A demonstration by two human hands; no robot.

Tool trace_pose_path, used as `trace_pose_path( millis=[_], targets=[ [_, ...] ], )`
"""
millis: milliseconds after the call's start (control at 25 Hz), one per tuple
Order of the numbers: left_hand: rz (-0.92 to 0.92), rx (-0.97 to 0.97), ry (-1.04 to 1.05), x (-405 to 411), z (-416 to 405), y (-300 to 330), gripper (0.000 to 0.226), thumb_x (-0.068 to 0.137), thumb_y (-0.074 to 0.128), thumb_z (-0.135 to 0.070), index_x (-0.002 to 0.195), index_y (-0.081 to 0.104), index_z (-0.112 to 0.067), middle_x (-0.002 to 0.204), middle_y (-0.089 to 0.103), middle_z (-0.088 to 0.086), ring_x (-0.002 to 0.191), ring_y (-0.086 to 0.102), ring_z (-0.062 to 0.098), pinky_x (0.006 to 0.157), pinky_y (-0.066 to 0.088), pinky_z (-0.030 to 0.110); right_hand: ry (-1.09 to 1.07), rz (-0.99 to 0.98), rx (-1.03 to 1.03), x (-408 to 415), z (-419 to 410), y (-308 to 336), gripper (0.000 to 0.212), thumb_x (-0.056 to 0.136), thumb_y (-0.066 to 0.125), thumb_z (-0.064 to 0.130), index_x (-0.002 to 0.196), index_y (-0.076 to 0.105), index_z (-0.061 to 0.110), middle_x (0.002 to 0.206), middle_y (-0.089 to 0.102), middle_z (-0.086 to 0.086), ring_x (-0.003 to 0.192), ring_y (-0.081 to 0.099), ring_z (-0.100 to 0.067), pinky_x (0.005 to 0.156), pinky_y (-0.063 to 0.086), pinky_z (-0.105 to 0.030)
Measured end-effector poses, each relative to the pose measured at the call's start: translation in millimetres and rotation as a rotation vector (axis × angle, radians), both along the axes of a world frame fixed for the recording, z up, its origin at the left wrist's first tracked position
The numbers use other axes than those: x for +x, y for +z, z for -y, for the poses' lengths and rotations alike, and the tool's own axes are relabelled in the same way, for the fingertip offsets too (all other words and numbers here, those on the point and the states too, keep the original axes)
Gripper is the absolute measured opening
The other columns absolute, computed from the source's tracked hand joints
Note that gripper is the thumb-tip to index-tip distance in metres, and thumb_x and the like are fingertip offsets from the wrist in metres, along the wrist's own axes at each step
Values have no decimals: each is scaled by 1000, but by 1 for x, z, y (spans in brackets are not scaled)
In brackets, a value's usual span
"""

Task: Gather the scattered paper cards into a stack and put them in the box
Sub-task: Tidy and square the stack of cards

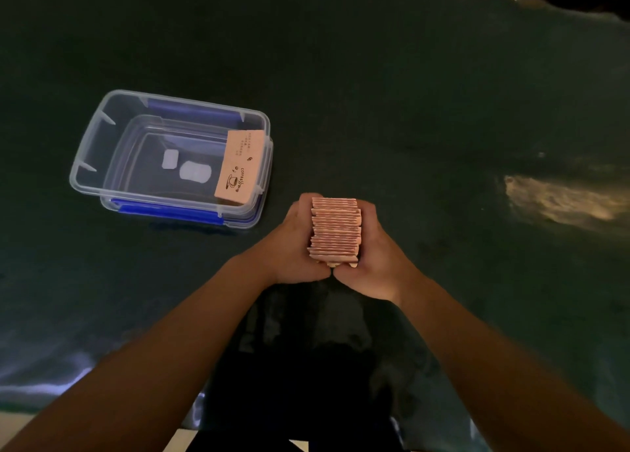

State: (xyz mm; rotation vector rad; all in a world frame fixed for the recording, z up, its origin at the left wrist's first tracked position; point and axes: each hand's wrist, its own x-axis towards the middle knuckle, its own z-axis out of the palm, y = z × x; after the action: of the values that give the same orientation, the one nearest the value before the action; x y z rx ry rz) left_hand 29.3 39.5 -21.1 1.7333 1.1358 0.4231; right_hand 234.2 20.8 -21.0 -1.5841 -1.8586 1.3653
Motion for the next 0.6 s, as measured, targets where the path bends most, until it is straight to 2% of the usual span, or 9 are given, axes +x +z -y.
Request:
trace_pose_path(
  millis=[80,160,240,320,440,520,600],
  targets=[
    [64,-31,27,-4,-2,1,95,65,92,-27,139,33,-29,138,44,-1,129,50,14,109,47,45,22,15,-1,4,-3,5,93,70,83,36,143,29,57,139,59,14,126,62,-5,100,57,-39],
    [126,-35,34,-8,-3,4,100,65,95,-27,141,30,-31,135,51,-10,126,56,8,104,51,31,56,39,12,8,-6,13,93,70,82,36,146,31,49,137,59,14,124,62,-8,96,56,-39],
    [141,0,29,-10,-4,9,104,65,95,-31,144,29,-35,132,50,-22,125,55,1,95,51,18,104,111,60,11,-12,22,93,66,79,42,147,33,45,135,58,13,120,60,-11,93,54,-38],
    [53,70,14,-13,-8,17,100,63,93,-44,142,32,-40,130,48,-23,122,52,-2,91,51,19,179,243,149,15,-18,31,96,63,78,49,148,34,40,132,56,10,116,56,-14,93,50,-37],
    [-132,221,-11,-16,-16,22,95,61,87,-58,139,36,-40,129,45,-18,115,45,-1,92,40,16,242,423,263,17,-23,42,98,61,73,56,148,35,36,130,56,7,113,52,-17,96,46,-38],
    [-166,228,-19,-16,-19,20,96,60,85,-60,141,37,-42,129,48,-21,114,44,-4,91,34,12,247,465,284,18,-23,43,101,60,73,56,150,32,37,133,56,7,116,50,-17,99,45,-39],
    [-167,181,-6,-16,-19,13,91,59,87,-58,136,41,-45,126,54,-25,112,51,-5,93,40,16,221,434,251,20,-22,41,106,60,75,53,154,28,38,136,54,12,122,48,-15,103,46,-38]
  ],
)
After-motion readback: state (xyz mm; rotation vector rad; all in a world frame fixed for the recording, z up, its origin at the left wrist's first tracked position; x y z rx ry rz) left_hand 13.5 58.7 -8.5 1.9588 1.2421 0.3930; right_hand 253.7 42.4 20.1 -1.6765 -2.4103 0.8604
